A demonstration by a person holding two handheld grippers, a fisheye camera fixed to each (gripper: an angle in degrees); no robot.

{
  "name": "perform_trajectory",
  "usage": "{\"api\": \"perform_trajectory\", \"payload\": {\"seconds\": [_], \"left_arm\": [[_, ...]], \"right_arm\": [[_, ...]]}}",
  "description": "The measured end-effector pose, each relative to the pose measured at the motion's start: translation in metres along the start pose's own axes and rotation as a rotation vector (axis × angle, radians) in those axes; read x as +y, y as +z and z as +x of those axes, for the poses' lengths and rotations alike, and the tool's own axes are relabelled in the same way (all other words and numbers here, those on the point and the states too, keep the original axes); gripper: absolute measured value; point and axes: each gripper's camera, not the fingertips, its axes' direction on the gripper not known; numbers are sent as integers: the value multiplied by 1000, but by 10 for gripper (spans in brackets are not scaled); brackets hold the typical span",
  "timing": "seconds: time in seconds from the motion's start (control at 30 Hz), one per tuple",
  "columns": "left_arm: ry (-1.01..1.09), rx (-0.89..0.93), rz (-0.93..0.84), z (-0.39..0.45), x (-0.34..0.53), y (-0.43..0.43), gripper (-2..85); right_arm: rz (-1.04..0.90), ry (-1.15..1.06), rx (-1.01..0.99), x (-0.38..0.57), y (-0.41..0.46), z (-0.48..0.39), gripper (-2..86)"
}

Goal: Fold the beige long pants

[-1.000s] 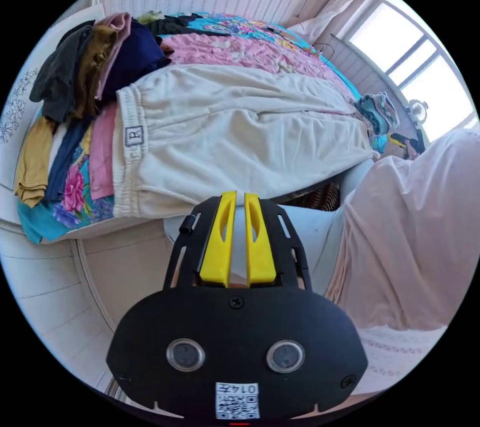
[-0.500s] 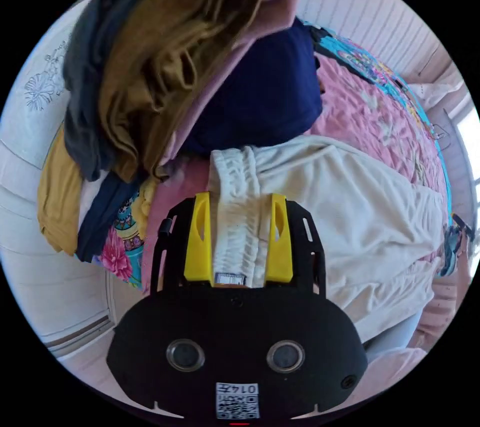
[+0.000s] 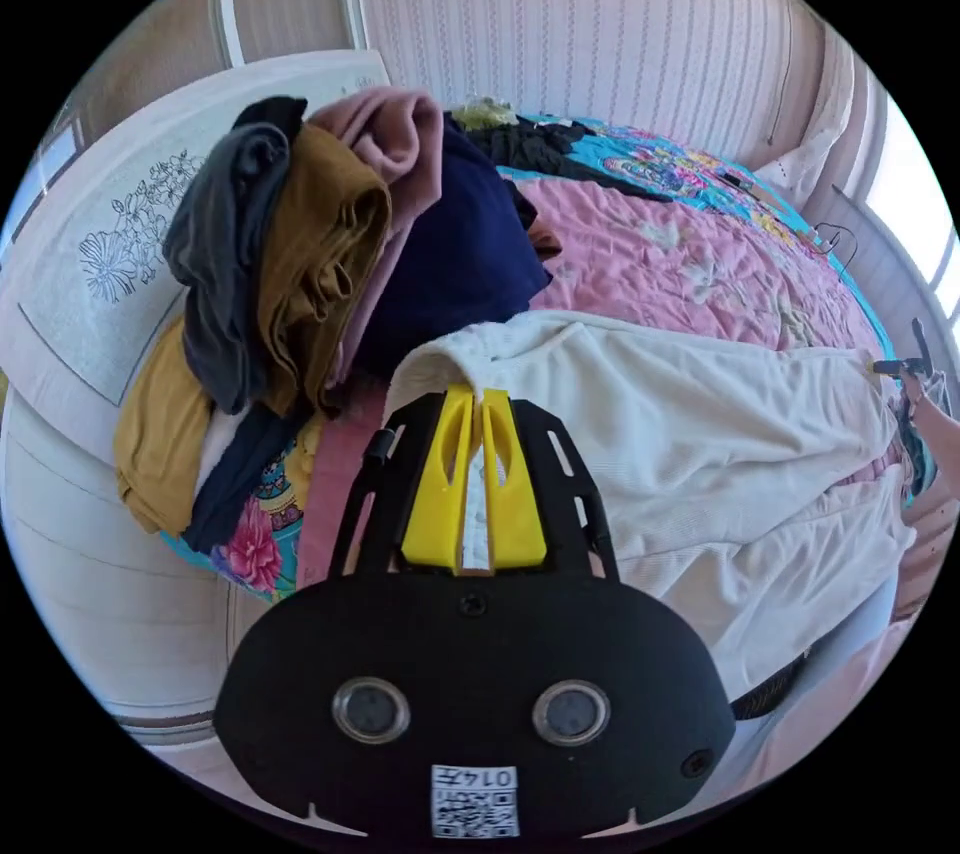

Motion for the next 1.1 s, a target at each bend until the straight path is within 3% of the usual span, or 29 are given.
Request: {"api": "perform_trajectory", "payload": {"seconds": [0.13, 0.37, 0.43, 0.53, 0.67, 0.87, 1.1], "left_arm": [[110, -124, 113, 13, -26, -48, -10], [94, -102, 202, 5, -110, -45, -3], [120, -110, 129, 7, -126, -9, 9], [34, -66, -148, 0, -130, 61, 46], [11, 7, -103, -12, -113, 55, 65], [84, -25, -79, -43, -39, -4, 71], [-169, -28, -227, -101, 68, 11, 118]], "right_arm": [[142, -27, -18, 8, -50, 4, 1], [222, 17, 45, -32, -95, 19, 12], [188, 112, -36, -46, -80, 34, 27], [116, 220, -121, -42, -55, 45, 82], [159, 134, -173, 15, -64, 40, 101], [67, 112, -48, 154, -73, 46, 104], [-16, 212, 17, 231, -47, 57, 126]]}}
